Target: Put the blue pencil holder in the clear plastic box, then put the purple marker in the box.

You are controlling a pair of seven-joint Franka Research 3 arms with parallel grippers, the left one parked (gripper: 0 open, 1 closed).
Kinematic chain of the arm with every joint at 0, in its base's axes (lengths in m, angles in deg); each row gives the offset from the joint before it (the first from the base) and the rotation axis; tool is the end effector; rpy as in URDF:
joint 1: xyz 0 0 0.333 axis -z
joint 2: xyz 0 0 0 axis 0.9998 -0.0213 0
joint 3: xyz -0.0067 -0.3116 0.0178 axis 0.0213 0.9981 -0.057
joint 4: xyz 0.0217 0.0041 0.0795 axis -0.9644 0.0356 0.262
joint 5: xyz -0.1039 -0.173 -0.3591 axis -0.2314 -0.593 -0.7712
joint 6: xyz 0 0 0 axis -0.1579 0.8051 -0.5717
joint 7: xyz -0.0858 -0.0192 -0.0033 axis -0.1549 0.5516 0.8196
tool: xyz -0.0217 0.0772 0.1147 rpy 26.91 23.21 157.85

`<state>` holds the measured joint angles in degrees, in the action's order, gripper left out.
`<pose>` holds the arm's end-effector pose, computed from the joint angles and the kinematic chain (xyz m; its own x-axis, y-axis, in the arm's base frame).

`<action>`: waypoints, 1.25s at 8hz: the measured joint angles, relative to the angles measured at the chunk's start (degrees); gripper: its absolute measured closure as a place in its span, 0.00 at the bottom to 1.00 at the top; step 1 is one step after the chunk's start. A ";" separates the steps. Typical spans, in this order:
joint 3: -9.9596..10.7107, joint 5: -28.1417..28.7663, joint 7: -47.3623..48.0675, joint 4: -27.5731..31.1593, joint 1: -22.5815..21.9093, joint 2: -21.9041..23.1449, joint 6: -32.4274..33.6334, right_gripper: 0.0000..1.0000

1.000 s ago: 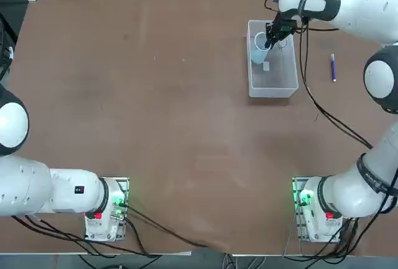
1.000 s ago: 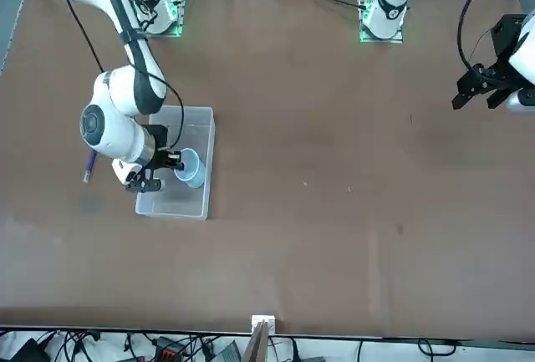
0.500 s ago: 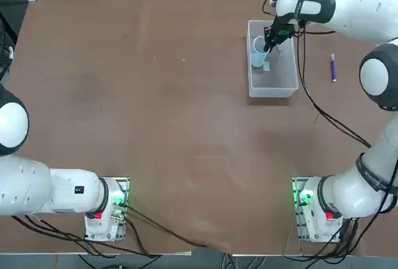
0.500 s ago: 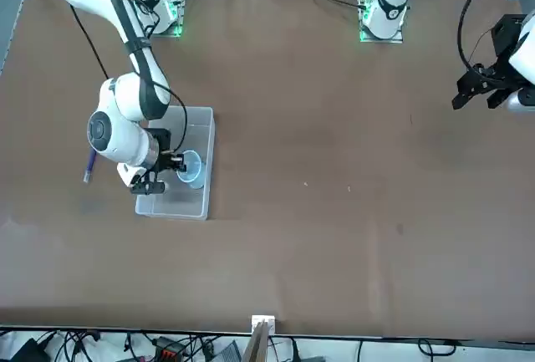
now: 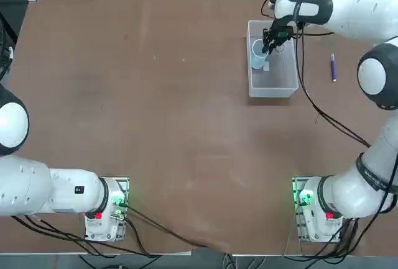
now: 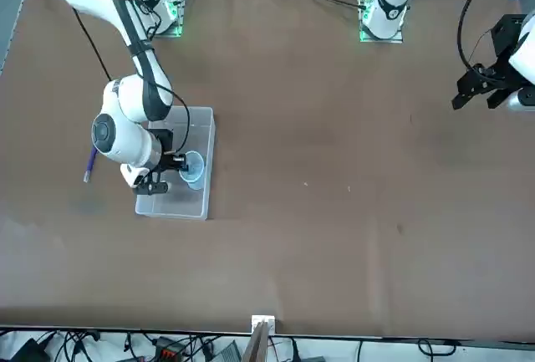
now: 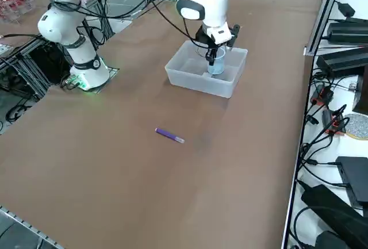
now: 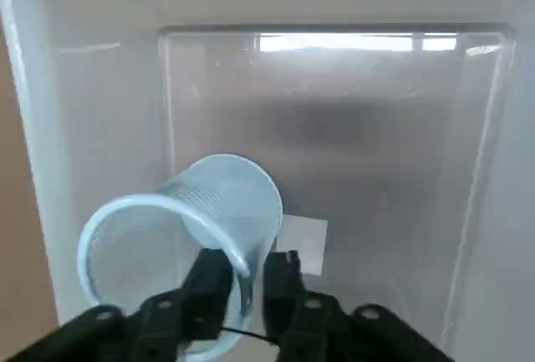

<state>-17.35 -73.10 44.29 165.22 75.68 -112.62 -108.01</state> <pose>0.6090 0.1788 0.2084 0.9943 0.0134 -0.1055 -0.0073 -0.9811 -0.1933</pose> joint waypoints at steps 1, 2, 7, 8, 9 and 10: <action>0.18 0.00 -0.03 -0.05 0.04 -0.03 -0.06 0.51; 0.38 0.00 -0.04 -0.38 0.09 -0.01 -0.06 0.33; 8.39 -1.42 -1.95 -10.30 3.41 7.89 20.56 0.00; 10.53 -3.31 -4.49 -12.34 5.23 9.24 24.28 0.00; 11.80 -6.50 -6.90 -12.92 6.95 9.53 25.03 0.01; 12.24 -9.69 -7.92 -12.64 8.72 8.86 24.13 0.01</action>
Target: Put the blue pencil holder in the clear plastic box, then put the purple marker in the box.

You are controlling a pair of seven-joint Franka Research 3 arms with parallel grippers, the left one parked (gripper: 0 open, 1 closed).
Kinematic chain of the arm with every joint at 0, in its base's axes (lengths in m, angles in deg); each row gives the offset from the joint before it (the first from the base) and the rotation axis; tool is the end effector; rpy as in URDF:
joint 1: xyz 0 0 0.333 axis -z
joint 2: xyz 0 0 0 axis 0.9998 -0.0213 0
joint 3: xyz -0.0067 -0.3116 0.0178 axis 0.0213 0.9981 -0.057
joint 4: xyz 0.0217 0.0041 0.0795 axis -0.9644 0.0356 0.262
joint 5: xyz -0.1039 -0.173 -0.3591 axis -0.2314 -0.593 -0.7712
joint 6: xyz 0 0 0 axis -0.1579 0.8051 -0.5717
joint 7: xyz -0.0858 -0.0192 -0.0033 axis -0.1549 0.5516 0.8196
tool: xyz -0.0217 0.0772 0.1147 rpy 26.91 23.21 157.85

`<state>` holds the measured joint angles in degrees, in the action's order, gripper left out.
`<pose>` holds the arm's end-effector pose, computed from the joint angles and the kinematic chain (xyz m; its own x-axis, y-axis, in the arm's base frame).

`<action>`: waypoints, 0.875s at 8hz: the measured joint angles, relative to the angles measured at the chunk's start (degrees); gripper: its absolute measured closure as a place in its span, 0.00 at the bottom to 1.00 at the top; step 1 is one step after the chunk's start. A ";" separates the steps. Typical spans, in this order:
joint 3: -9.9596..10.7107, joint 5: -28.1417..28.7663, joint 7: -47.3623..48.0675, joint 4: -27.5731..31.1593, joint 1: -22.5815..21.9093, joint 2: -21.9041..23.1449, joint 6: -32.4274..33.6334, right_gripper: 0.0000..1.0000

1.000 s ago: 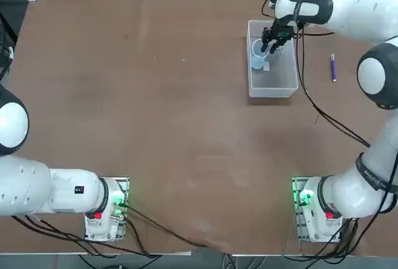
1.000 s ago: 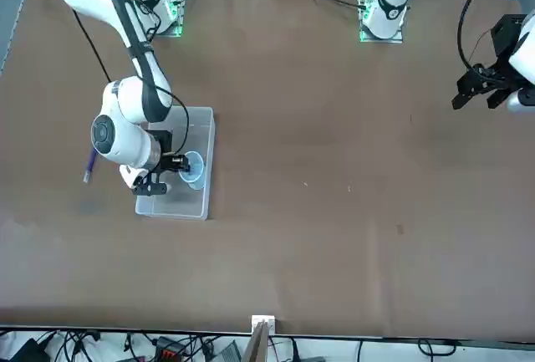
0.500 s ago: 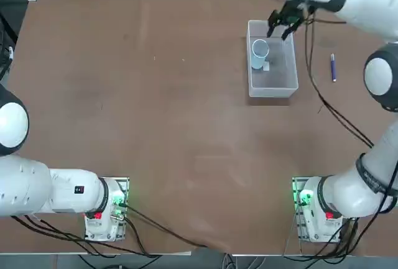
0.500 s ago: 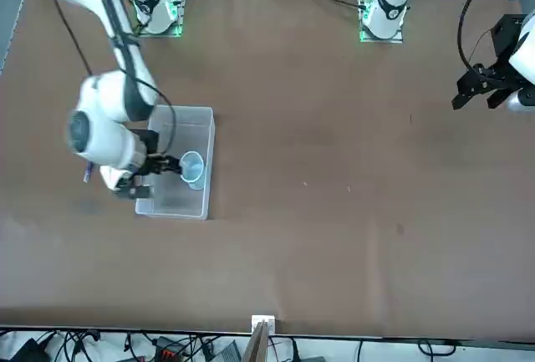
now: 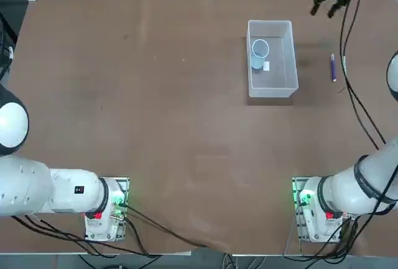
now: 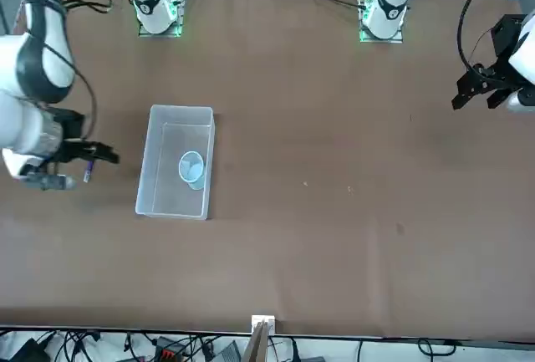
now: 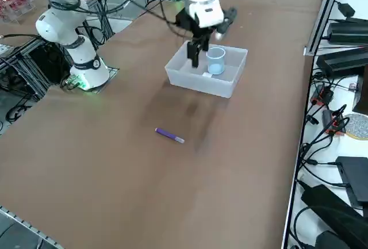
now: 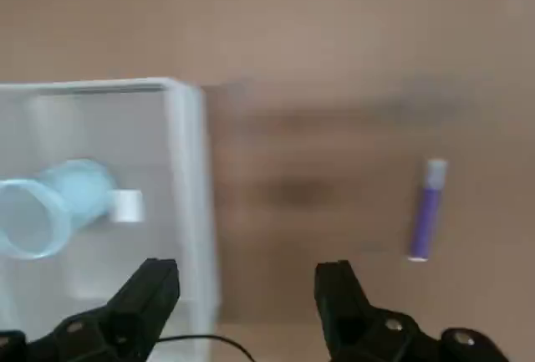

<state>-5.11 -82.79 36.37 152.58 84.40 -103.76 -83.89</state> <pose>0.6433 -0.0468 0.3777 0.9917 -0.0663 -0.1098 -0.0713 -0.9966 -0.0423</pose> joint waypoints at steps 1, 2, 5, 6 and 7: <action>0.08 -1.55 -0.17 1.16 1.76 -1.16 -3.01 0.02; 0.16 -2.07 -0.25 3.81 3.40 -2.22 -8.31 0.02; 0.21 -2.26 -1.90 15.91 7.66 -4.69 -27.10 0.03; 0.20 -2.26 -1.95 18.79 8.35 -5.25 -30.27 0.04; 0.19 -2.27 -2.39 21.11 9.19 -5.56 -32.38 0.05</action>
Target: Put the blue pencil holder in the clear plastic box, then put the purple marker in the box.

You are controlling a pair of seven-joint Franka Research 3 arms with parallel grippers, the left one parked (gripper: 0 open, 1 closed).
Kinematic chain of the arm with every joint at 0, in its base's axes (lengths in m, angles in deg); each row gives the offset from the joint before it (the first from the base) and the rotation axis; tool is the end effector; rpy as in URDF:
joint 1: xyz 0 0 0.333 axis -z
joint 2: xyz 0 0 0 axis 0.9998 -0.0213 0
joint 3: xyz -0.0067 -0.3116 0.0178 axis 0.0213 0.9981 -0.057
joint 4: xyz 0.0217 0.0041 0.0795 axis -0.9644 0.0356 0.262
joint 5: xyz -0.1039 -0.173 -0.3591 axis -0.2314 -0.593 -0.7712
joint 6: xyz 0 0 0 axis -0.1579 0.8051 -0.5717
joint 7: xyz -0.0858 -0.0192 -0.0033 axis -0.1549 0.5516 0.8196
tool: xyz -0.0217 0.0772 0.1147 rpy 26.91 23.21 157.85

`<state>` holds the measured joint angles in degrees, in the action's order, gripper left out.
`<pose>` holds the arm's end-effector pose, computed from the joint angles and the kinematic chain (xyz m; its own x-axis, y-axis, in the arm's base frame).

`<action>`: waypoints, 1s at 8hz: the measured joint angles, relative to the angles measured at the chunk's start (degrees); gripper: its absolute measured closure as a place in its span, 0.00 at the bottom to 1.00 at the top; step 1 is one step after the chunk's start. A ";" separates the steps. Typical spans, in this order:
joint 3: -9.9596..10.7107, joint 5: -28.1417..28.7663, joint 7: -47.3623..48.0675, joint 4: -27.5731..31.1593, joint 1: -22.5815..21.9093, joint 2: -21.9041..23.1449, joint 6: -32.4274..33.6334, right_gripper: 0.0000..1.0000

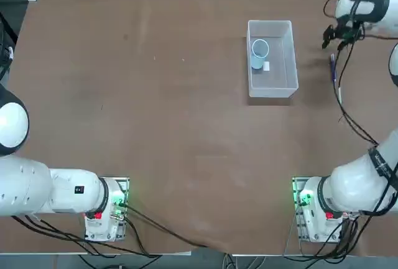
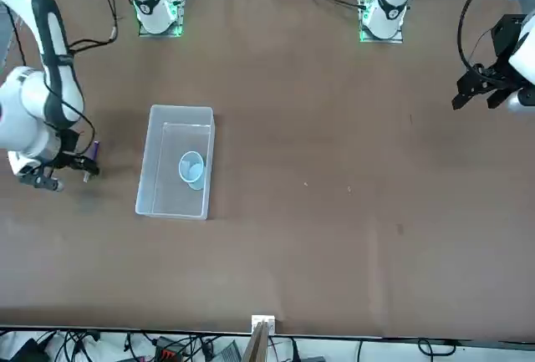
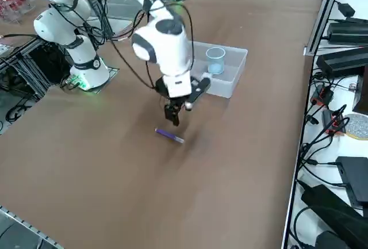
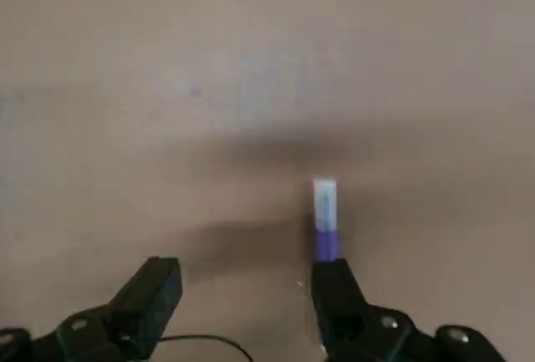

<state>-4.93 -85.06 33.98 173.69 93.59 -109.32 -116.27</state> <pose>0.5850 -0.1575 0.1965 0.9815 -0.1912 -0.0127 -0.1907 -0.9811 0.0317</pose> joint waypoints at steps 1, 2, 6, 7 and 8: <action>0.01 0.00 -1.14 1.18 1.00 -0.17 -0.81 0.05; 0.00 0.00 -2.59 1.64 2.10 -0.35 -0.97 0.07; -0.01 0.00 -8.33 2.01 4.92 -1.91 -2.07 0.14; -0.10 0.00 -8.68 2.02 4.91 -2.58 -2.90 0.16; -0.23 0.00 -9.28 2.03 4.91 -3.28 -3.69 0.17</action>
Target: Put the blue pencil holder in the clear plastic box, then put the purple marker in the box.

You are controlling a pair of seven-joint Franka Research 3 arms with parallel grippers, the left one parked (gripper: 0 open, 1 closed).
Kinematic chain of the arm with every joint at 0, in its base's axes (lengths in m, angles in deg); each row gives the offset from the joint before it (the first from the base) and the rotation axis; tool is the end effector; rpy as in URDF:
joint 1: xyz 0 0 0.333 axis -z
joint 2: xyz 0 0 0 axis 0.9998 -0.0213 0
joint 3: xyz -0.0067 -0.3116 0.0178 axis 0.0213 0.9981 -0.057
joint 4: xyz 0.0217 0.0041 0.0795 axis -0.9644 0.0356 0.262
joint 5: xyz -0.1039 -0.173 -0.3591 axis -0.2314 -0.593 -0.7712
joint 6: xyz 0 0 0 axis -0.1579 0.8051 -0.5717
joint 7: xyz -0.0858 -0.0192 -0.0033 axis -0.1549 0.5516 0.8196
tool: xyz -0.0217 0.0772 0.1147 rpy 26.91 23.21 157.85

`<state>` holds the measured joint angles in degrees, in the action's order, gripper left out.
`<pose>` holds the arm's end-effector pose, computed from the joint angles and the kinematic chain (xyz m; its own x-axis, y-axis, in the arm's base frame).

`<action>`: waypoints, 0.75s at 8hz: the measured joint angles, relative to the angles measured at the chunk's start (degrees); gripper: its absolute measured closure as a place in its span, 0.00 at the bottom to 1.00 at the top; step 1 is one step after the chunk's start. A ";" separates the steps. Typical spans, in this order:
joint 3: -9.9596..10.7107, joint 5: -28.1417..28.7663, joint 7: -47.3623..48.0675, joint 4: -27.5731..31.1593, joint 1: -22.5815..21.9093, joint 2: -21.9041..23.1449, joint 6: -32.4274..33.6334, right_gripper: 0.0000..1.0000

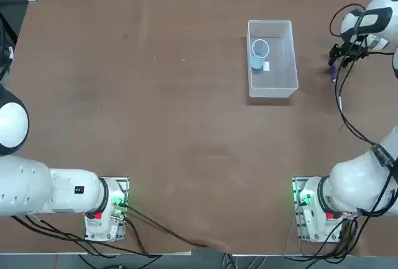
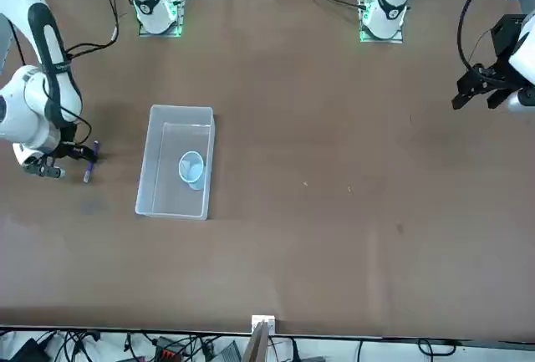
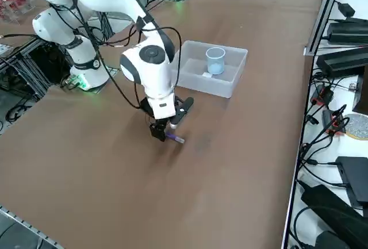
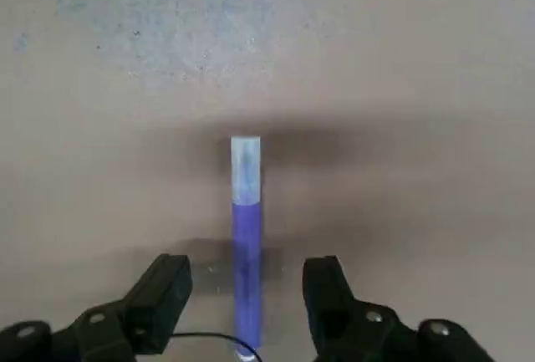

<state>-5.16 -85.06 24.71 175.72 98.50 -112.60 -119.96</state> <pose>0.5557 -0.2026 0.1540 0.9925 -0.1126 -0.0471 -0.1111 -0.9933 0.0334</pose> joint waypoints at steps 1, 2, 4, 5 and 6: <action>-0.06 0.00 -0.72 0.00 0.00 -0.68 -0.64 0.18; -0.06 0.00 -1.06 0.00 0.00 -1.10 -0.93 0.20; -0.06 0.00 -1.21 0.00 0.00 -1.50 -1.07 0.26; -0.07 0.00 -1.29 0.00 0.00 -1.57 -1.08 0.31; -0.07 0.00 -1.31 0.00 0.00 -1.65 -1.08 0.36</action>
<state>-5.22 -85.06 23.39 175.72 98.49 -114.24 -121.04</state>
